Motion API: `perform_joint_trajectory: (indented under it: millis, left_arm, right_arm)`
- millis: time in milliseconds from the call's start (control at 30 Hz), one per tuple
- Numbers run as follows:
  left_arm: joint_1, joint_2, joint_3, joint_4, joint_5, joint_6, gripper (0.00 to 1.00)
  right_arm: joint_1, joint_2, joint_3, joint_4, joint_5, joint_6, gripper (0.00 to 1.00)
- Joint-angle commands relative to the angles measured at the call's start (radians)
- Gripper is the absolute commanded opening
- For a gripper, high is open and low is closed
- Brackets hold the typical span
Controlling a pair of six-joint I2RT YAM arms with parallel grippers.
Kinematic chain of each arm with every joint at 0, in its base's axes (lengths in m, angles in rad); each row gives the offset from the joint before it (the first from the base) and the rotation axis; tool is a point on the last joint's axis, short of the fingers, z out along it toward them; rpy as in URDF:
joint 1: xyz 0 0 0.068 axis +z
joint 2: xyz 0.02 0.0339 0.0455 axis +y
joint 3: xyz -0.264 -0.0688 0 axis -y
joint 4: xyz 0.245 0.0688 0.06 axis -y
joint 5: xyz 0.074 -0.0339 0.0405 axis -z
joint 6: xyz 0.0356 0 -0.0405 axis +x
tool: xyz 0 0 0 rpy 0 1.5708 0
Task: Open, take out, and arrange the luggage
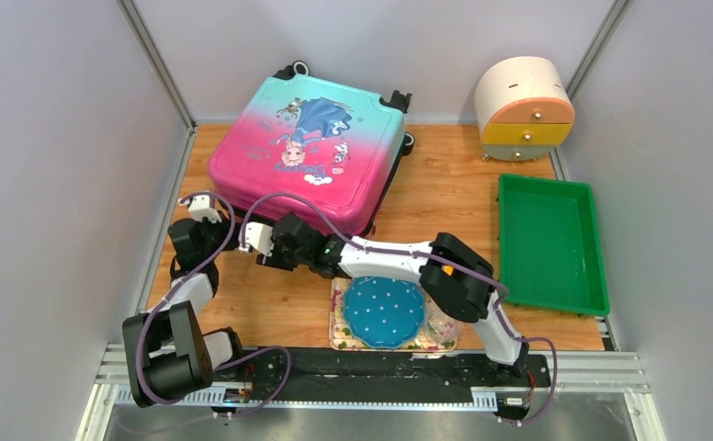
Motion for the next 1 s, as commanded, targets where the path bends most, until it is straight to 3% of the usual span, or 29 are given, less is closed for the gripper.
perform_joint_trajectory:
  millis: [0, 167, 500, 700, 967]
  left_arm:
    - [-0.011, -0.055, -0.001, 0.118, 0.017, -0.032, 0.00]
    - [-0.010, -0.063, -0.008, 0.116, 0.011, -0.037, 0.00]
    - [-0.001, -0.049, 0.000, 0.126, 0.030, -0.017, 0.00]
    - [0.024, -0.060, 0.003, 0.094, 0.070, 0.052, 0.00]
    - [0.035, -0.061, 0.017, 0.060, 0.125, 0.071, 0.00]
  right_arm:
    - [0.006, 0.065, 0.047, 0.052, 0.128, -0.057, 0.50]
    - [0.006, 0.098, 0.021, 0.069, 0.196, -0.098, 0.53]
    - [-0.053, -0.028, -0.197, -0.043, 0.202, -0.134, 0.13]
    - [-0.126, -0.125, -0.328, -0.079, 0.203, -0.163, 0.00]
    - [-0.187, -0.240, -0.479, -0.118, 0.162, -0.181, 0.00]
